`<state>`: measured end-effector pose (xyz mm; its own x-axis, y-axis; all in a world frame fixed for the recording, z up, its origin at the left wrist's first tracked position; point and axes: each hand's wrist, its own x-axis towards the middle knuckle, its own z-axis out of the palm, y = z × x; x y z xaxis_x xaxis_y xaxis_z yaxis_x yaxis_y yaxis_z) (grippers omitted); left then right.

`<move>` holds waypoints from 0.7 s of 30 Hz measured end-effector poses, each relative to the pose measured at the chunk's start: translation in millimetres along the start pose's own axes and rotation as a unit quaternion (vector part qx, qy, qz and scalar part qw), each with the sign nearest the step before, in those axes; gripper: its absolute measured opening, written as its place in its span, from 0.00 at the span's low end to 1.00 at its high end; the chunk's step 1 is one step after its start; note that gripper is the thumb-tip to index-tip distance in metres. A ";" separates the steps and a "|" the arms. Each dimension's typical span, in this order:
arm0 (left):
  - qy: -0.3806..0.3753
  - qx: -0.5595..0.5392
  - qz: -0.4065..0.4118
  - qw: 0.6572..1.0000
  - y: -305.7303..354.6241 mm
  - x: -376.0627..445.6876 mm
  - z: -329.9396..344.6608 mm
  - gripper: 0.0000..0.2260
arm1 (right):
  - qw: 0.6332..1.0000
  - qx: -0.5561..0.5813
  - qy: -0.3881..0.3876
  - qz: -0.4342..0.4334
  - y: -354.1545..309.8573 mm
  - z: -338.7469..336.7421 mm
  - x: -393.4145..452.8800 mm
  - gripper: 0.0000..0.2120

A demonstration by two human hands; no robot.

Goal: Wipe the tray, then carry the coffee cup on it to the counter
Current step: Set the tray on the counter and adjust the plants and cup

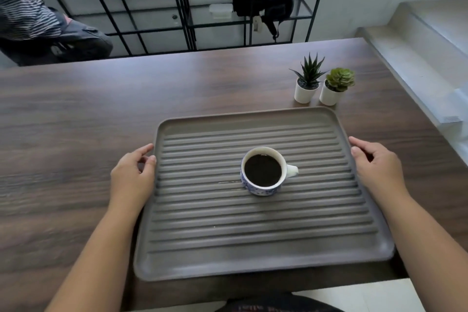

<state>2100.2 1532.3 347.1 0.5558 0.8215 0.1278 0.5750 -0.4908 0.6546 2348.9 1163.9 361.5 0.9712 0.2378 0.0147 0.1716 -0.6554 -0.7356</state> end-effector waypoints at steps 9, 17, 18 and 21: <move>0.015 0.026 0.029 0.999 11.5 27.1 15.0 0.15 | 1.000 -0.006 0.016 0.003 -3.5 7.6 19.7 0.15; 0.030 0.008 0.022 0.999 14.8 38.4 23.3 0.14 | 1.000 -0.023 0.012 0.008 -5.0 10.8 40.5 0.15; 0.032 0.004 0.020 0.999 15.4 38.8 24.0 0.14 | 0.999 -0.028 0.013 0.007 -4.8 10.6 42.7 0.15; 0.033 -0.002 0.017 0.999 17.2 38.7 24.8 0.14 | 0.992 -0.085 0.056 -0.076 -10.7 9.8 39.6 0.16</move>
<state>2146.6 1548.5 344.9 0.5351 0.8212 0.1985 0.5531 -0.5181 0.6524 2384.0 1187.3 363.3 0.9426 0.2681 0.1993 0.3338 -0.7316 -0.5944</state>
